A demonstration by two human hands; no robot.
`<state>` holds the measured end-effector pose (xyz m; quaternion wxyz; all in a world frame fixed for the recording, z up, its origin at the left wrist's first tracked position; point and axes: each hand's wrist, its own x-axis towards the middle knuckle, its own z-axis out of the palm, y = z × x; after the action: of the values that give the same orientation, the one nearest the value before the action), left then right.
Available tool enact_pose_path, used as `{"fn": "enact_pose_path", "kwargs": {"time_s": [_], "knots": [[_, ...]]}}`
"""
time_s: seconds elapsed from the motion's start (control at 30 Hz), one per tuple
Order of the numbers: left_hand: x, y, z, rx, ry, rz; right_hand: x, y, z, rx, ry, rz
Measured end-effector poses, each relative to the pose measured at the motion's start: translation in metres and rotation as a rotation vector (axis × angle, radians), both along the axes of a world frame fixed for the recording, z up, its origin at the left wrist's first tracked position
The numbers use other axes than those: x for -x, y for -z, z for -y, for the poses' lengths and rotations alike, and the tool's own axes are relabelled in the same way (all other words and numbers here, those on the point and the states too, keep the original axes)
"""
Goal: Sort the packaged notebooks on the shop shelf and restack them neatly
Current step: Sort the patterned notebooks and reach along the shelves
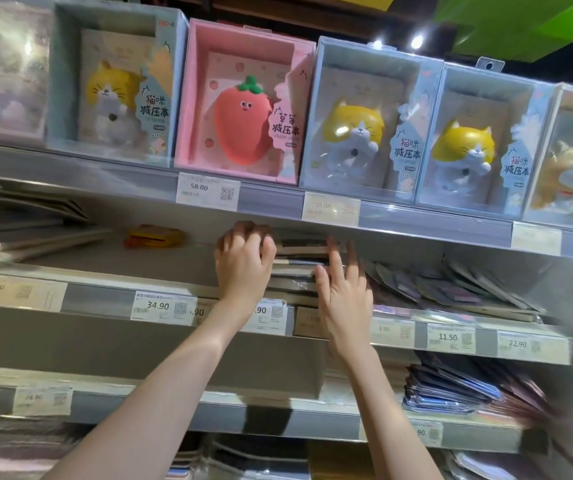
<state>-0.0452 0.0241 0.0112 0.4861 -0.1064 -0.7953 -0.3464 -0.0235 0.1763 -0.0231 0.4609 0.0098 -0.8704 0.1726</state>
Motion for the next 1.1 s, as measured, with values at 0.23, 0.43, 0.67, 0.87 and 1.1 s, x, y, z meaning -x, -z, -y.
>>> {"fn": "enact_pose_path", "kwargs": {"time_s": [0.23, 0.43, 0.67, 0.87, 1.1], "knots": [[-0.009, 0.003, 0.014, 0.101, 0.173, 0.095, -0.015, -0.008, -0.015, 0.066, -0.293, 0.086], [-0.016, 0.007, 0.028, 0.238, 0.256, 0.202, -0.019, -0.011, -0.026, 0.149, -0.459, 0.024], [-0.012, -0.003, 0.032, 0.363, 0.103, 0.054, -0.018, -0.017, -0.032, 0.209, -0.508, 0.001], [-0.008, -0.008, 0.034, 0.568, -0.026, -0.22, -0.016, -0.025, -0.042, 0.213, -0.546, -0.018], [-0.004, -0.017, 0.026, 0.558, -0.004, -0.23, -0.006, -0.036, -0.046, 0.133, -0.407, -0.141]]}}
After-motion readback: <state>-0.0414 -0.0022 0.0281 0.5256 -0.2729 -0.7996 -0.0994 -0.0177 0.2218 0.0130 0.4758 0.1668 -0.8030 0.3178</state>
